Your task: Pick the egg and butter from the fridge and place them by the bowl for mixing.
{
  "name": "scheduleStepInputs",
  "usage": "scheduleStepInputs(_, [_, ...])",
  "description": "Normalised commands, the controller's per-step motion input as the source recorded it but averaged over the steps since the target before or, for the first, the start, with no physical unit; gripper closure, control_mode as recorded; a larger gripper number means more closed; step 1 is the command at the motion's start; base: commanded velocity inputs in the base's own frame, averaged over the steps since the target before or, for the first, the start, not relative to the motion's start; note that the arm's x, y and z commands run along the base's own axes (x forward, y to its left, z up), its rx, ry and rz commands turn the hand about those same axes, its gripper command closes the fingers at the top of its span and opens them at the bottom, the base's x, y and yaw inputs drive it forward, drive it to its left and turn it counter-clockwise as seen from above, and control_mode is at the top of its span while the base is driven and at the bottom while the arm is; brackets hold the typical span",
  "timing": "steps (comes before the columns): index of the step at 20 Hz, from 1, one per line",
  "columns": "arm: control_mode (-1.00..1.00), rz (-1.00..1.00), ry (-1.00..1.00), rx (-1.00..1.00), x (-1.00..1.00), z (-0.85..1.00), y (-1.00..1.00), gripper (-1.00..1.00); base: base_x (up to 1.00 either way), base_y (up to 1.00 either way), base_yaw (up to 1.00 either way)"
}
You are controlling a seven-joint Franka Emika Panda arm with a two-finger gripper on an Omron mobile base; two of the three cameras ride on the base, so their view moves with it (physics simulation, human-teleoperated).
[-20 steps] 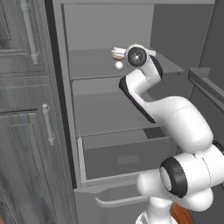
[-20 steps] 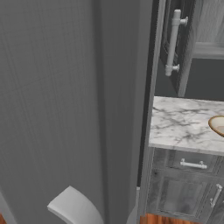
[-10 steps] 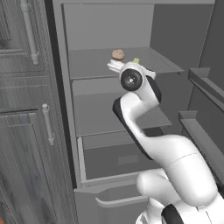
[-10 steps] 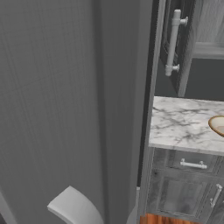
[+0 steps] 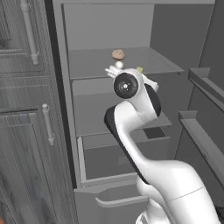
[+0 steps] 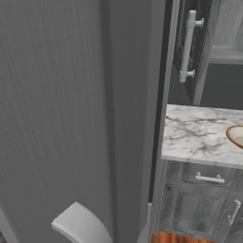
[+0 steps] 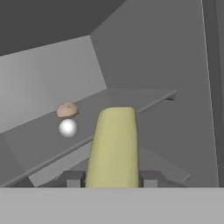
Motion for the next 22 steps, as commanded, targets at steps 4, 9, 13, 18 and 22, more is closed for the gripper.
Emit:
scheduleStepInputs(4, [1.00, 0.00, 0.02, 0.00, -0.57, -0.29, 0.27, 1.00, -0.25, 0.15, 0.00])
scheduleStepInputs(9, [1.00, 0.00, 0.00, 0.00, 0.00, 0.00, 0.00, 1.00, -1.00, 0.80, 0.03])
scheduleStepInputs(13, [1.00, 0.00, 0.00, 0.00, 0.00, 0.00, 0.00, 1.00, -0.87, 0.98, 0.53])
scheduleStepInputs(18, [1.00, 0.00, 0.00, 0.00, 0.00, 0.00, 0.00, 1.00, -0.18, 0.60, 0.89])
scheduleStepInputs(22, [1.00, 0.00, 0.00, 0.00, 0.00, 0.00, 0.00, 1.00, -0.04, 0.34, 0.98])
